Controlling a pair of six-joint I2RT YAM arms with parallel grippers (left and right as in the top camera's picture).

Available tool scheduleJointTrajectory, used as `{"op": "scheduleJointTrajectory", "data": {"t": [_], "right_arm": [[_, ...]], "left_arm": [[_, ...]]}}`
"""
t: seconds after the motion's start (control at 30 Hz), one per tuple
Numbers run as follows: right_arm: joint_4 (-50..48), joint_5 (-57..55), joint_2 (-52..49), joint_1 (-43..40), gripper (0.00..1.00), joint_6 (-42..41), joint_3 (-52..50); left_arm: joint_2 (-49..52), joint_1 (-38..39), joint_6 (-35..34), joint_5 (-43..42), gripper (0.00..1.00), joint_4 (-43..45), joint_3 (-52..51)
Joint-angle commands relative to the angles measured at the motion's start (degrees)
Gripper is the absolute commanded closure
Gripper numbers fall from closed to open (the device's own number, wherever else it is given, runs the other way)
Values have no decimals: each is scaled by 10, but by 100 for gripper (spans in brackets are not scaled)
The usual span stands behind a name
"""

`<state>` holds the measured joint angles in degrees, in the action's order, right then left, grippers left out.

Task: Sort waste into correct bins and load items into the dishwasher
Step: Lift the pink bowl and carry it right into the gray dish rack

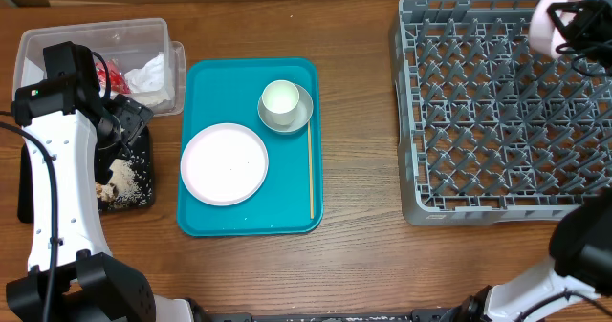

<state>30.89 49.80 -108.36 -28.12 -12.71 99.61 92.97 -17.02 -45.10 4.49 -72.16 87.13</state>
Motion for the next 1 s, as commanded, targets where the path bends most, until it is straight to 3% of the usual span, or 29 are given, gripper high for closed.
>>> {"op": "scheduleJointTrajectory", "data": {"t": [0.0, 0.37, 0.63, 0.97], "right_arm": [[-38, 104, -32, 7, 96, 4, -3], [-140, 103, -124, 37, 96, -129, -3], [-130, 37, -143, 25, 96, -186, -3], [-122, 32, -143, -13, 96, -191, -3]], "left_arm": [[-7, -2, -12, 0, 0, 1, -3], [-7, -2, -12, 0, 0, 1, -3], [-7, -2, -12, 0, 0, 1, -3], [-7, -2, -12, 0, 0, 1, -3]]}}
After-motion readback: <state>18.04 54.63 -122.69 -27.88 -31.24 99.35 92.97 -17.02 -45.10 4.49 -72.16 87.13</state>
